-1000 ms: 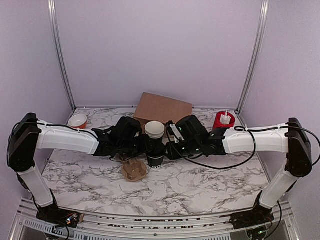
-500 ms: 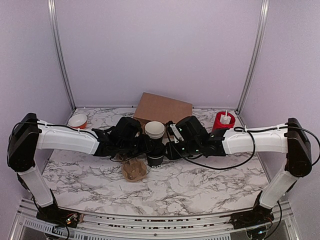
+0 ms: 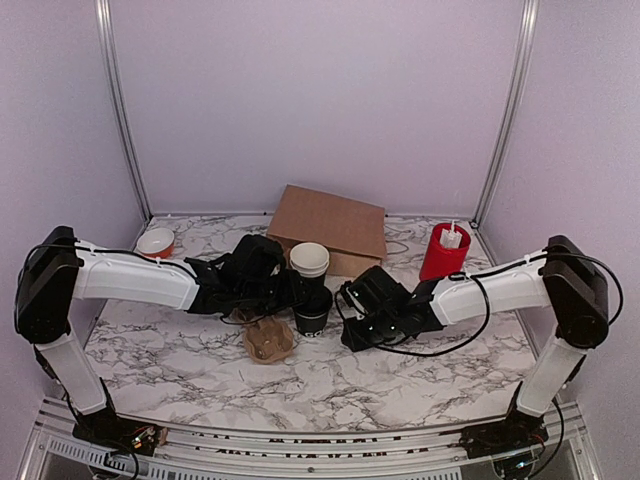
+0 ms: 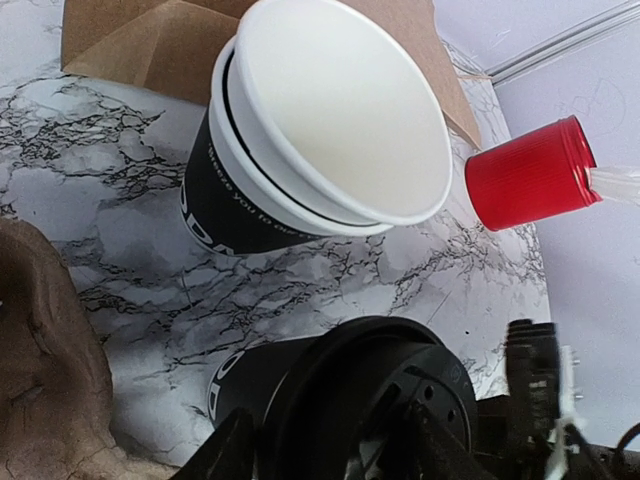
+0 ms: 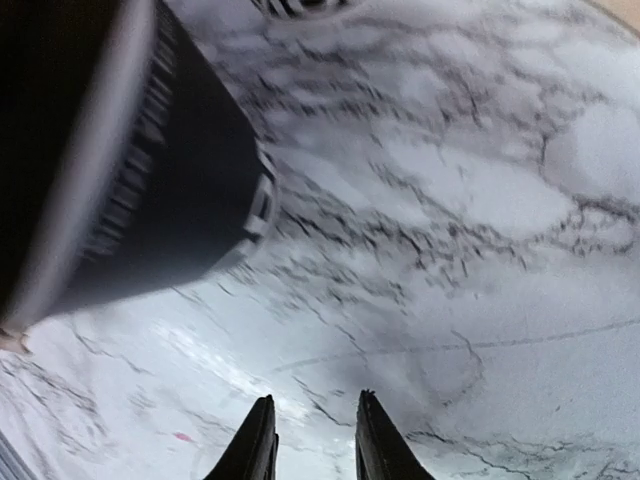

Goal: Pack the takeout coffee

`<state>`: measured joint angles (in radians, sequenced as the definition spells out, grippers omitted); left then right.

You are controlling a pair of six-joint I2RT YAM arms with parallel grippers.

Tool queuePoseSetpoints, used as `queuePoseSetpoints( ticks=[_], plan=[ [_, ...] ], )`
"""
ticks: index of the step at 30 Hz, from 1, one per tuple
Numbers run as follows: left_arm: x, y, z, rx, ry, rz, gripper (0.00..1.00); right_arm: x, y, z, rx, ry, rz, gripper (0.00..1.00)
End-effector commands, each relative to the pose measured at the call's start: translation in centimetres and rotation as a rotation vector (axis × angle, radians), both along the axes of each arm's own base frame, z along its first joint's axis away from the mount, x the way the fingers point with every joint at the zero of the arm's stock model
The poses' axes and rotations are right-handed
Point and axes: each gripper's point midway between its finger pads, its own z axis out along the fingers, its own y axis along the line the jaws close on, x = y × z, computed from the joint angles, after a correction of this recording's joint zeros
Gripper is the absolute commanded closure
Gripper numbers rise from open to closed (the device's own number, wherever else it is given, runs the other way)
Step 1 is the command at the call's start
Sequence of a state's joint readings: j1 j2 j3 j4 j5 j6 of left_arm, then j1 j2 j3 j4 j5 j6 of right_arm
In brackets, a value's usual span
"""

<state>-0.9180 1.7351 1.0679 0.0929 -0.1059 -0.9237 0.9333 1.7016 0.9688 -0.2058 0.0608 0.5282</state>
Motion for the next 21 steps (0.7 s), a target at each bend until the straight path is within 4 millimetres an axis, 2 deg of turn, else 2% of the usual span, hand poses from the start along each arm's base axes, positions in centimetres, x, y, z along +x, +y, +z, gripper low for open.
queuePoseSetpoints(
  ticks=[1,6,15,21],
  plan=[
    [-1.2,0.4,-2.8,0.061,0.055,-0.031,0.47,-1.1,-1.7,-1.5,-0.072,0.039,-0.021,0.73],
    [-1.1,0.3,-2.6,0.058,0.050,-0.032,0.47,-0.7,-1.5,0.7,-0.028,0.004,-0.033,0.73],
    [-1.2,-0.1,-2.2,0.050,0.047,-0.050,0.47,0.8,0.4,7.6,0.103,-0.127,-0.012,0.70],
    [-1.3,-0.5,-2.1,0.052,0.046,-0.058,0.47,1.9,1.9,9.5,0.144,-0.170,0.002,0.66]
  ],
)
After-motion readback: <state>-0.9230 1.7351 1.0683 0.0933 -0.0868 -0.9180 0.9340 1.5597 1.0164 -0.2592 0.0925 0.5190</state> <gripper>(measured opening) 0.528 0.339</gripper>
